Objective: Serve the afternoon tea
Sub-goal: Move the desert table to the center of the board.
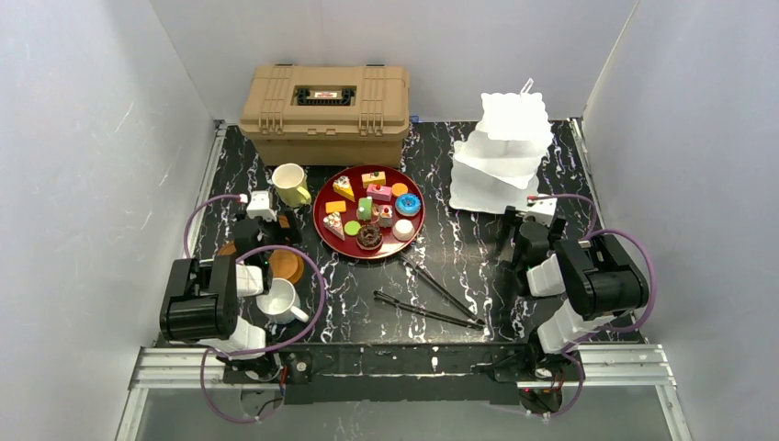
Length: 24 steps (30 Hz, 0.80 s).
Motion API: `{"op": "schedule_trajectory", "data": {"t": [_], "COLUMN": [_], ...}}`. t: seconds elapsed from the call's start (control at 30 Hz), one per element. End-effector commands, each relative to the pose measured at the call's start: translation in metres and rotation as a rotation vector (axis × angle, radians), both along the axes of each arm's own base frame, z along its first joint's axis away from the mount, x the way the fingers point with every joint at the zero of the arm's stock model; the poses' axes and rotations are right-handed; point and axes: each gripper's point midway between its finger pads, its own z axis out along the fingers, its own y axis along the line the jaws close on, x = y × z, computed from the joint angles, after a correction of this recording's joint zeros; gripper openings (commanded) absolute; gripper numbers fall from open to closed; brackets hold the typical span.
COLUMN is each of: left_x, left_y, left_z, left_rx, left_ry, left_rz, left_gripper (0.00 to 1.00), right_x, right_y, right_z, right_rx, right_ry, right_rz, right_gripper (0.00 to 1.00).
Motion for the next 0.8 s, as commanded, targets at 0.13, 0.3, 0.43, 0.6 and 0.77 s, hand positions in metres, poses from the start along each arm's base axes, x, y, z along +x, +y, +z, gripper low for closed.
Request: {"op": "schedule_trajectory", "data": {"t": [0.13, 0.3, 0.43, 0.6, 0.77], "left_x": [0.003, 0.005, 0.009, 0.000, -0.010], "left_y": [-0.002, -0.003, 0.004, 0.003, 0.001], "left_z": [0.004, 0.012, 0.037, 0.056, 0.070], "left_rx": [0.014, 0.009, 0.001, 0.003, -0.007], "left_ry": [-0.010, -0.024, 0.064, 0.133, 0.146], "left_rz": [-0.015, -0.019, 0.015, 0.004, 0.000], "left_gripper": [0.99, 0.99, 0.99, 0.99, 0.99], "right_x": [0.008, 0.003, -0.004, -0.005, -0.031], "right_y": [-0.006, -0.002, -0.012, -0.005, -0.034], "right_z": [0.010, 0.025, 0.043, 0.074, 0.091], "right_rx": [0.031, 0.023, 0.051, 0.132, 0.335], "right_ry": [-0.041, -0.097, -0.057, -0.126, -0.294], "right_rz": [-0.040, -0.003, -0.093, -0.070, -0.323], "right_gripper": [1.00, 1.00, 1.00, 1.00, 1.00]}}
